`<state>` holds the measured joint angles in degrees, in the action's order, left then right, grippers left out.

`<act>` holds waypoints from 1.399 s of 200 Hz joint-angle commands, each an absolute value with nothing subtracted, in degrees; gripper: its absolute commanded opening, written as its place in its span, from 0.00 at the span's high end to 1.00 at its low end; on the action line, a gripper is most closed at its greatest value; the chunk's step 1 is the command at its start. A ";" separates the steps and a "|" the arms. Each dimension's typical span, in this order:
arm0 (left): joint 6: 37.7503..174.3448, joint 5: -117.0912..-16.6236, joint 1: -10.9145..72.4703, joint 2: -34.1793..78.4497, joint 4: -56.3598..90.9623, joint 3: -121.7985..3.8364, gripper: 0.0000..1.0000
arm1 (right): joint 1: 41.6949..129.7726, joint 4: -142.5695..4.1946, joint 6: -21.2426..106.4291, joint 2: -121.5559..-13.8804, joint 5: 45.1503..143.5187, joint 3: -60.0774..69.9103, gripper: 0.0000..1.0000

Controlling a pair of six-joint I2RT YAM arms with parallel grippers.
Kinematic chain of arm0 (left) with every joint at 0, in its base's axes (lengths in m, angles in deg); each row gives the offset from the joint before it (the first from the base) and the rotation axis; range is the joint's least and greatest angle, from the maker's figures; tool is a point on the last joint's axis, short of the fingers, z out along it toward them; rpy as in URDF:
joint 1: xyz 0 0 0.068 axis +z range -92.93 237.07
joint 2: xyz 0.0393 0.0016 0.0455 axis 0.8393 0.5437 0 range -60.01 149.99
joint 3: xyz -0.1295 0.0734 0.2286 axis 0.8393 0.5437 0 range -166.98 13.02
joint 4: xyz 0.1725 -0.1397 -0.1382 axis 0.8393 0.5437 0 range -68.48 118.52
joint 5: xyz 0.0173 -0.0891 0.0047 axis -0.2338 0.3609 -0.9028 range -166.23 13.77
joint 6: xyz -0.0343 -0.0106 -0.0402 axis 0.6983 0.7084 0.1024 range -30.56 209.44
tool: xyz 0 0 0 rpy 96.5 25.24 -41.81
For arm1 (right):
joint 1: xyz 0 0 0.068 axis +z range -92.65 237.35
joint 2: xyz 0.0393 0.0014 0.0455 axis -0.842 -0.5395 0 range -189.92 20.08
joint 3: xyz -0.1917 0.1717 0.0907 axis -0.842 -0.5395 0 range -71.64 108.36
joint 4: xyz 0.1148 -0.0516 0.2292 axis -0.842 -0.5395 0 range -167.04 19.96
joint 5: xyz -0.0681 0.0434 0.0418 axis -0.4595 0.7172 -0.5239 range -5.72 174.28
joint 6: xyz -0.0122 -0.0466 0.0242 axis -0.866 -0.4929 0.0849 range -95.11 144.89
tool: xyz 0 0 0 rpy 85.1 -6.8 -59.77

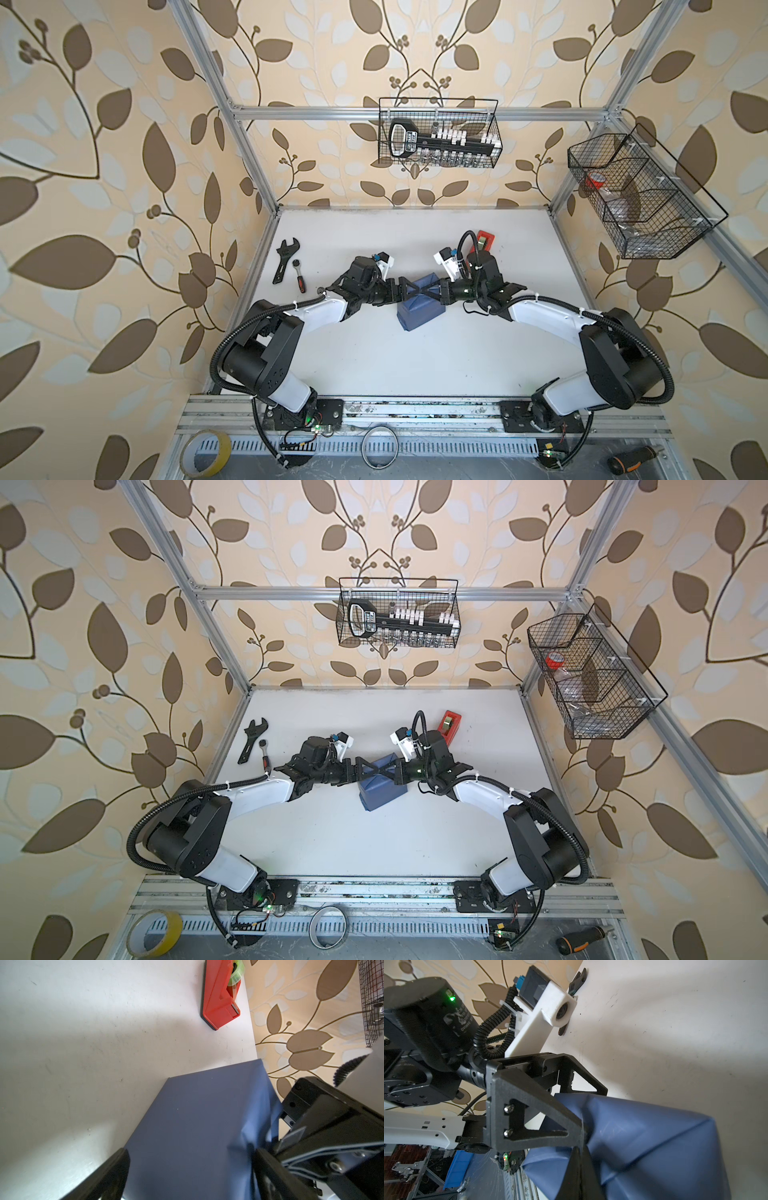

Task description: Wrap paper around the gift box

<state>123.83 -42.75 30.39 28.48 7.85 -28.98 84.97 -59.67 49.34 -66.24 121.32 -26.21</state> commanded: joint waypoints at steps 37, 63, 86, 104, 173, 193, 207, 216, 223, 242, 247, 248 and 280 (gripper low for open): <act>120.09 -46.70 29.21 30.68 18.62 -27.41 0.07 | 85.38 -66.91 38.80 -66.93 114.10 -27.92 1.00; 120.35 -46.53 29.21 30.47 18.48 -27.45 0.07 | 85.57 -67.35 38.02 -66.92 111.92 -28.00 1.00; 120.91 -46.35 29.21 29.60 18.18 -27.62 0.06 | 85.48 -67.39 38.53 -67.63 111.42 -28.43 1.00; 121.44 -46.43 29.21 28.92 17.72 -28.02 0.06 | 85.32 -67.14 39.52 -68.15 112.07 -28.89 0.99; 122.58 -46.59 29.21 28.59 16.60 -28.73 0.06 | 84.94 -67.44 42.96 -67.47 113.57 -28.17 0.90; 122.27 -46.48 29.16 28.77 16.60 -28.64 0.06 | 84.99 -68.38 42.24 -67.37 112.81 -26.64 0.86; 122.13 -46.44 29.12 28.97 16.60 -28.51 0.06 | 85.26 -69.04 41.65 -67.61 112.29 -25.43 0.83; 122.09 -46.44 29.12 29.13 16.52 -28.40 0.06 | 85.22 -69.41 41.52 -67.83 112.10 -24.76 0.82; 122.06 -46.35 29.12 29.26 16.51 -28.42 0.06 | 85.25 -69.85 41.21 -67.97 111.87 -24.22 0.82; 121.97 -46.17 29.12 29.31 16.42 -28.38 0.07 | 85.29 -70.72 40.55 -68.47 111.12 -23.06 0.80; 121.96 -46.17 29.12 29.27 16.42 -28.38 0.07 | 85.30 -70.89 40.39 -68.58 111.09 -22.85 0.79; 121.92 -46.21 29.12 29.24 16.42 -28.38 0.07 | 85.30 -70.95 40.38 -68.63 111.09 -22.81 0.79; 121.65 -46.08 29.04 29.22 16.64 -28.46 0.07 | 85.30 -71.57 40.00 -69.59 110.68 -21.27 0.78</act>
<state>124.12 -44.15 30.04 27.87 8.59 -29.24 85.71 -65.17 42.32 -66.94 114.96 -22.08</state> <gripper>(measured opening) 0.933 0.221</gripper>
